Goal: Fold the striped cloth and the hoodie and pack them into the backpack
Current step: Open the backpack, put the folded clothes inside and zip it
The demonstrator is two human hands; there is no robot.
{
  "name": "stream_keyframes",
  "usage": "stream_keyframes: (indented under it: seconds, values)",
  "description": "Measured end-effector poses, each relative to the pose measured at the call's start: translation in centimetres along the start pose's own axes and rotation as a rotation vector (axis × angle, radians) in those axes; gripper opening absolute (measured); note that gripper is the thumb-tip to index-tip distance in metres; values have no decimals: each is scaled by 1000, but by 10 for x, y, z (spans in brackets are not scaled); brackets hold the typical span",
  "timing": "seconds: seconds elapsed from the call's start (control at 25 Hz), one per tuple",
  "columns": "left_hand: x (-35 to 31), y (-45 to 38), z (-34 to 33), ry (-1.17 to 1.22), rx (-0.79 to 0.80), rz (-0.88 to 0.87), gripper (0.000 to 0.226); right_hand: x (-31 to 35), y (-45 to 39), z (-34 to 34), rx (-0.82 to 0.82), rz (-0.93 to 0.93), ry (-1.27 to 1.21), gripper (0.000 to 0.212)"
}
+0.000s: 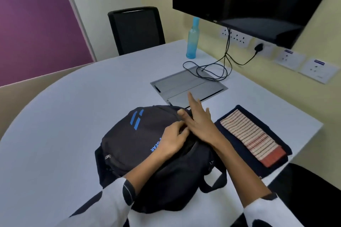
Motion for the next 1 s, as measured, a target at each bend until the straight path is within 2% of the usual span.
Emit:
stream_keyframes:
  seconds: [0.04,0.12,0.16,0.2,0.24,0.32,0.36,0.4,0.48,0.52,0.64,0.68,0.72,0.76,0.84,0.88,1.0]
  values:
    - [8,11,3,-136,24,-72,39,-10,10,-8,21,12,114,114]
    - [32,35,2,-428,169,-131,73,-24,24,-17,39,41,330,116]
    - [44,49,-3,-557,232,-142,80,-28,32,-20,43,58,405,116]
    - [53,58,-5,-623,240,-143,77,-31,39,-23,49,74,460,118]
    - [53,62,2,-606,173,-113,65,-36,45,-26,53,86,499,120]
    - [50,57,36,-431,-110,-25,37,-50,59,-32,73,85,569,122]
    - [50,54,56,-365,-206,9,27,-60,67,-36,88,71,583,120]
    - [49,52,73,-315,-237,7,22,-69,74,-39,86,52,570,117]
    - [43,54,83,-248,-104,-36,23,-82,84,-40,38,34,513,112]
    - [39,59,74,-279,-5,-52,34,-85,87,-39,-1,37,489,110]
    - [40,78,8,-629,219,-46,90,-79,85,-33,-113,80,439,105]
    - [48,85,-20,-760,333,23,103,-74,83,-31,-132,100,429,104]
    - [57,91,-44,-861,412,81,103,-70,82,-30,-146,119,418,103]
    - [59,92,-57,-933,417,118,90,-66,82,-29,-150,136,410,102]
    - [58,85,-57,-971,283,102,47,-64,84,-32,-138,163,434,103]
    - [57,80,-47,-886,171,99,33,-66,87,-35,-134,173,484,106]
    - [46,63,11,-329,-80,179,20,-77,94,-45,-70,179,660,117]
Point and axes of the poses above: each hand's wrist, its own y-axis away from the middle knuckle, its own z-axis out of the back of the hand, x = y × z, the point moved 6 cm from there along -y, towards the middle knuckle, and after that the axes turned 1 degree about x, right-handed, at the moved point
